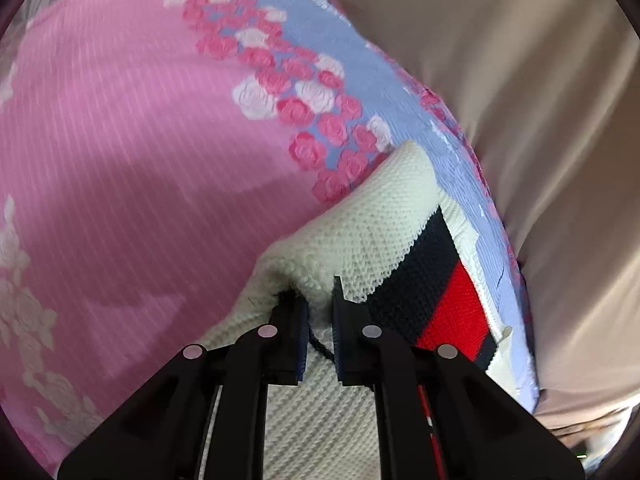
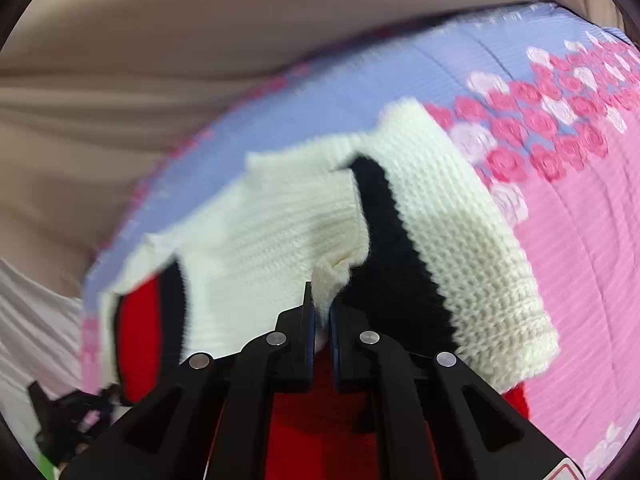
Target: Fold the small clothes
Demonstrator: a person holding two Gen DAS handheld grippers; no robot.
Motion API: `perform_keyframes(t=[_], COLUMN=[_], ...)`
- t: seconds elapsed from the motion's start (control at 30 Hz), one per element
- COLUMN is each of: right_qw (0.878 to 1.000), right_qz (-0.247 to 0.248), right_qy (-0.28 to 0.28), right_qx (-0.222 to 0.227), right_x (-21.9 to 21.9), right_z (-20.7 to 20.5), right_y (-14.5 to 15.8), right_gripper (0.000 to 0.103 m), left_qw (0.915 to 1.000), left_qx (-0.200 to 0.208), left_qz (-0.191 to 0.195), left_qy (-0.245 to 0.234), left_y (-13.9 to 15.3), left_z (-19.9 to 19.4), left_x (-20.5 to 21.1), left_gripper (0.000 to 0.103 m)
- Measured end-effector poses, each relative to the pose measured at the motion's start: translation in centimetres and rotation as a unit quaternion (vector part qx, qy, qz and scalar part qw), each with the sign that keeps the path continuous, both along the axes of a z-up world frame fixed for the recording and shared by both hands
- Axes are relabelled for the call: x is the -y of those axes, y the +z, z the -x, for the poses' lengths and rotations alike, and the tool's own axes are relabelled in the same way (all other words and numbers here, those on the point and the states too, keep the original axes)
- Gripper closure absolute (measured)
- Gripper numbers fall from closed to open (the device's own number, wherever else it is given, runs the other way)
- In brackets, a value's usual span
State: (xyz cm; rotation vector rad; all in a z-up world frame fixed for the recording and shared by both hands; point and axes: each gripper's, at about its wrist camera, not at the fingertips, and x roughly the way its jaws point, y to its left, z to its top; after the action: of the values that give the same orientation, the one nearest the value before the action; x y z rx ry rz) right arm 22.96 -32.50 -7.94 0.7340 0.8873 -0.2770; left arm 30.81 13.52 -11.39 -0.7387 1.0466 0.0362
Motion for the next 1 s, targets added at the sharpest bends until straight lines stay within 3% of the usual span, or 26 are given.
perform_keyframes(t=[0.1, 0.2, 0.33, 0.43, 0.47, 0.5, 0.6, 0.67, 0.73, 0.8, 1.0], right_qw=[0.998, 0.999, 1.0, 0.998, 0.996, 0.995, 0.993, 0.992, 0.989, 0.988, 0.991], right_qz=[0.023, 0.02, 0.003, 0.064, 0.081, 0.091, 0.11, 0.111, 0.113, 0.111, 0.115], right_qy=[0.003, 0.006, 0.002, 0.004, 0.007, 0.019, 0.041, 0.064, 0.084, 0.082, 0.055], right_qx=[0.055, -0.032, 0.016, 0.021, 0.021, 0.021, 0.012, -0.003, -0.036, -0.076, -0.031], right_x=[-0.3, 0.1, -0.3, -1.6, -2.1, -3.0, -3.7, -4.8, -4.4, -3.5, -3.6], right_z=[0.8, 0.2, 1.5, 3.0, 3.2, 3.3, 3.0, 2.3, 0.8, 0.2, 5.8], right_y=[2.8, -2.0, 0.5, 3.2, 3.8, 4.3, 4.0, 2.5, 0.3, -2.1, 3.1], right_gripper=[0.097, 0.097, 0.095, 0.088, 0.088, 0.088, 0.088, 0.094, 0.1, 0.103, 0.1], left_qw=[0.9999, 0.9997, 0.9979, 0.9957, 0.9941, 0.9926, 0.9849, 0.9777, 0.9714, 0.9662, 0.968], left_qx=[-0.01, -0.006, 0.003, 0.013, 0.022, 0.03, 0.047, 0.036, 0.014, 0.019, 0.028], left_qz=[0.004, -0.022, -0.046, -0.071, -0.089, -0.102, -0.145, -0.179, -0.209, -0.222, -0.2], left_qy=[0.001, -0.013, -0.045, -0.058, -0.059, -0.059, -0.082, -0.103, -0.112, -0.13, -0.149], left_y=[-0.5, -0.2, 0.4, 2.1, 3.0, 3.6, 4.6, 3.6, 1.9, 1.2, 3.8], left_z=[-0.3, -0.3, -0.2, 0.7, 1.2, 1.6, 1.6, 0.3, -0.3, -0.6, 3.3], left_x=[-0.2, 0.0, 0.4, 0.7, 1.0, 1.2, 3.1, 4.2, 4.3, 4.3, 3.1], left_gripper=[0.092, 0.091, 0.088, 0.07, 0.057, 0.054, 0.054, 0.054, 0.055, 0.056, 0.055])
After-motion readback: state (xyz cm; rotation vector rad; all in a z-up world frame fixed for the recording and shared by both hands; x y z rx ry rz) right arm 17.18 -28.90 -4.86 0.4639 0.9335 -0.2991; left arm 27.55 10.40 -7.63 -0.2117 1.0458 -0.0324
